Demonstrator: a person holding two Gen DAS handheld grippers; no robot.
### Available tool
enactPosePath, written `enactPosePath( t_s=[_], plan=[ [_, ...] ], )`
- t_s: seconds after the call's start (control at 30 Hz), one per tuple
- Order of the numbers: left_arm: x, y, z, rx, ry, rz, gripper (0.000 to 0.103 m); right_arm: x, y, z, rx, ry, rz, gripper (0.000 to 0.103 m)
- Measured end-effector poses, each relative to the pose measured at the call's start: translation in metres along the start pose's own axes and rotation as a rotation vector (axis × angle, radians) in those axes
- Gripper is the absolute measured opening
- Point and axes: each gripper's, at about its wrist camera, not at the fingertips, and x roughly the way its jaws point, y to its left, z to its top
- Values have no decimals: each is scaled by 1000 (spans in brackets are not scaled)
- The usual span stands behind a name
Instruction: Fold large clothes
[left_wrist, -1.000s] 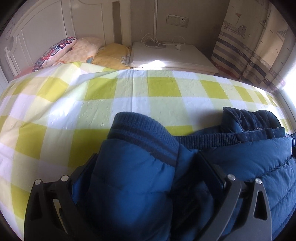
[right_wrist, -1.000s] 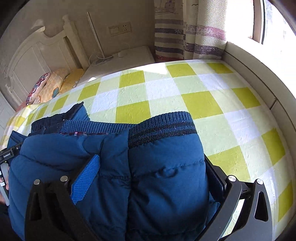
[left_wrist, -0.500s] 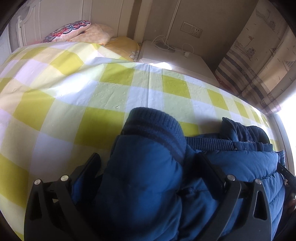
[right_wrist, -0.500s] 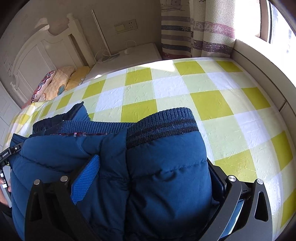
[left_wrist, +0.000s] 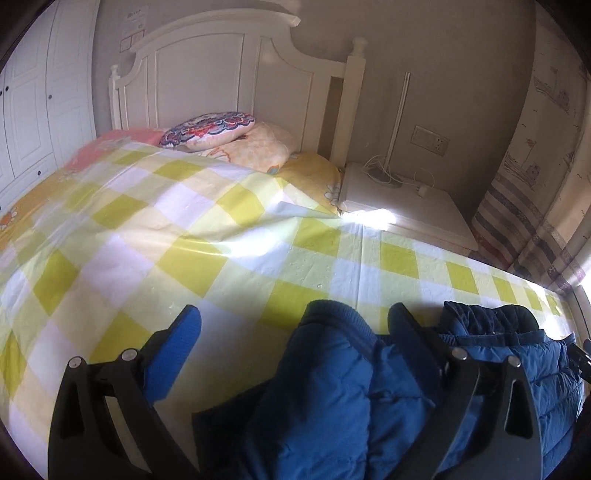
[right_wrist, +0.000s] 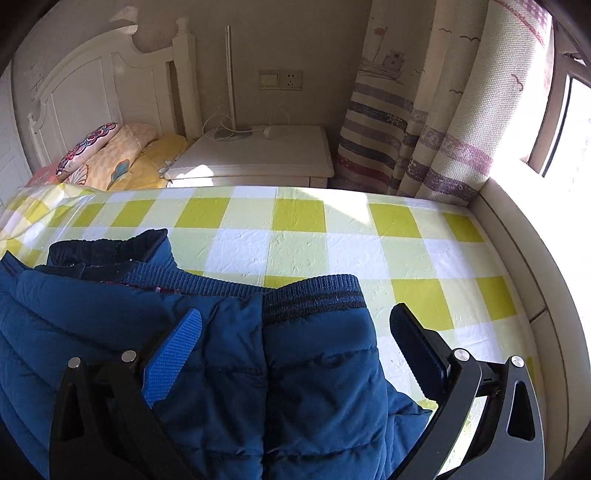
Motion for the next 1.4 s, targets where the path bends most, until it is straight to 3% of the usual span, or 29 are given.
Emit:
enactPosePath(
  t_s=[0.1, 0.17, 0.2, 0.27, 0.37, 0.47, 0.53, 0.6, 0.67, 0.73, 0.87, 1.0, 1.13, 1.2, 1.27, 1.33, 1.4],
  plan=[
    [2, -44, -2, 202, 42, -60, 100, 1, 32, 7, -97, 41, 76, 98],
    [27, -70, -17, 348, 123, -8, 101, 29, 43, 2, -145, 162, 4, 98],
    [47, -76, -27, 388, 190, 24, 101, 42, 38, -4, -117, 218, 19, 98],
    [61, -63, -28, 320, 257, -53, 101, 45, 21, -7, -19, 219, 94, 98],
    [73, -39, -24, 195, 294, -108, 101, 43, 18, -11, 7, 203, 101, 98],
    [75, -36, -25, 174, 292, -86, 101, 31, 25, -12, -26, 175, 15, 98],
    [59, -40, -23, 195, 238, 21, 101, 10, 26, -11, 1, 150, -31, 98],
    [24, -51, -24, 228, 128, 82, 100, -16, 33, -14, 28, 113, 75, 98],
    [-12, -68, -28, 248, 76, -15, 100, -33, 54, -21, -17, 103, 117, 98],
    [-30, -95, -40, 293, 86, -70, 101, -34, 85, -33, -116, 144, 134, 98],
    [-9, -142, -83, 457, 157, 33, 101, -24, 112, -52, -200, 168, 66, 98],
    [-4, -129, -80, 398, 199, -5, 101, -32, 97, -49, -152, 183, 62, 98],
    [-43, -103, -89, 405, 82, 37, 101, -56, 68, -65, -154, 117, 2, 98],
    [-41, -82, -93, 386, 82, 71, 101, -51, 34, -75, -43, 135, 65, 98],
    [-28, -51, -86, 246, 161, -22, 101, -49, 3, -84, 94, 136, 119, 98],
    [-19, -25, -81, 110, 197, -80, 101, -49, -8, -89, 136, 116, 130, 98],
    [-16, -17, -81, 71, 202, -108, 101, -53, -4, -91, 126, 105, 96, 98]
  ],
)
